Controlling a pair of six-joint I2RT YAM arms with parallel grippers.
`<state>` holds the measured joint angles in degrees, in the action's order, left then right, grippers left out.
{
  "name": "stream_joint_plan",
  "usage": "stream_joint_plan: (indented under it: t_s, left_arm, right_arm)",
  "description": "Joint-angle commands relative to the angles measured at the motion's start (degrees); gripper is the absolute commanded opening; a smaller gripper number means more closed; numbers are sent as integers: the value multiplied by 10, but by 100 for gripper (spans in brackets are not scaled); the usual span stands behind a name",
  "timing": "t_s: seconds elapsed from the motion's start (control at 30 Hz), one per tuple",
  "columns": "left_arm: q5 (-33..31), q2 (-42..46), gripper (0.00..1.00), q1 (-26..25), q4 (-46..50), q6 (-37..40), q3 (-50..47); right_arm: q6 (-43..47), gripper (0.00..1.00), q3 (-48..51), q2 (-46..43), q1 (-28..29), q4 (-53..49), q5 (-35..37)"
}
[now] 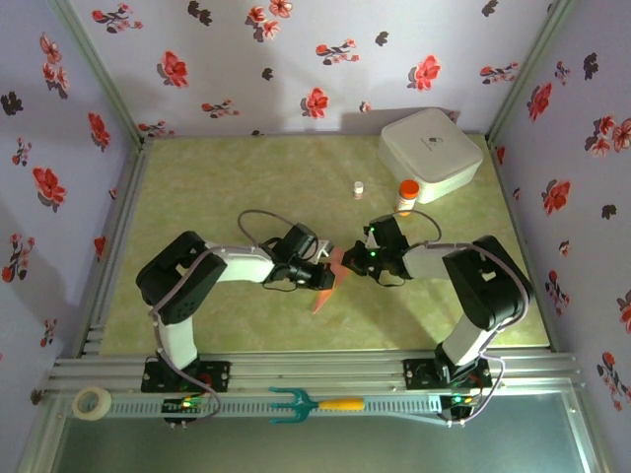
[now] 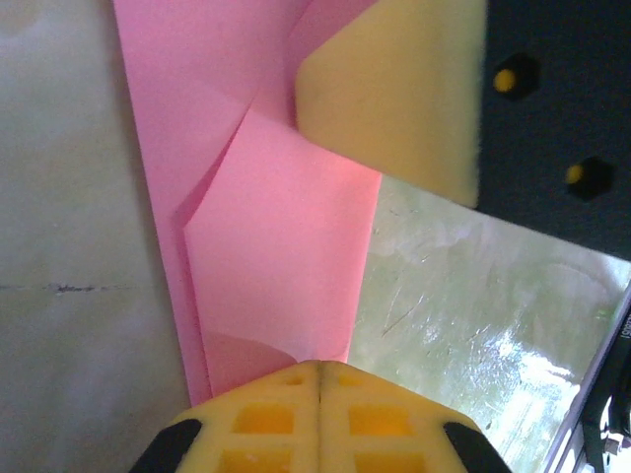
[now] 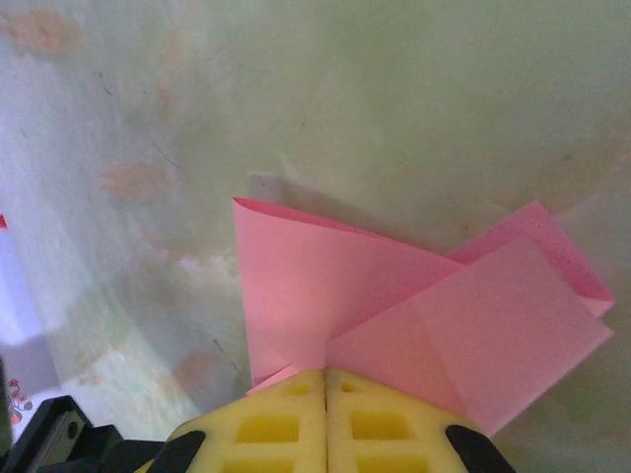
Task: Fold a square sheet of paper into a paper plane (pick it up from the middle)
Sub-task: Fold the wing for the fifth time at the center of the table.
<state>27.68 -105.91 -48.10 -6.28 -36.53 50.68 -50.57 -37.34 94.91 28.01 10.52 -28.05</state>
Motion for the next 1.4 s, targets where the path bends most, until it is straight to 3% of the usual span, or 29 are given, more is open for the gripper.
stream_joint_plan:
  t_s: [0.0, 0.17, 0.3, 0.67, 1.0, 1.13, 1.37]
  left_arm:
    - [-11, -10, 0, -4, 27, -14, -29]
    - [-17, -10, 0, -5, 18, -23, -31]
    - [-20, -7, 0, -5, 19, -29, -35]
    - [-12, -11, 0, -13, 24, -36, -32]
    - [-30, 15, 0, -16, 13, -55, -34]
    - [-35, 54, 10, -21, 4, -65, -24]
    - [-82, 138, 27, -16, 78, -15, -5]
  right_arm:
    - [9, 8, -17, -36, -2, -19, 6]
    - [-8, 4, -9, -20, 22, 22, -14]
    - [4, 2, 1, 4, 19, -7, 19]
    - [55, 4, -32, 26, -109, -43, 0]
    - [17, 11, 12, -118, -107, -60, 33]
    - [-9, 17, 60, -169, -75, -60, 44]
    - [-46, 28, 116, -226, -13, -68, 73]
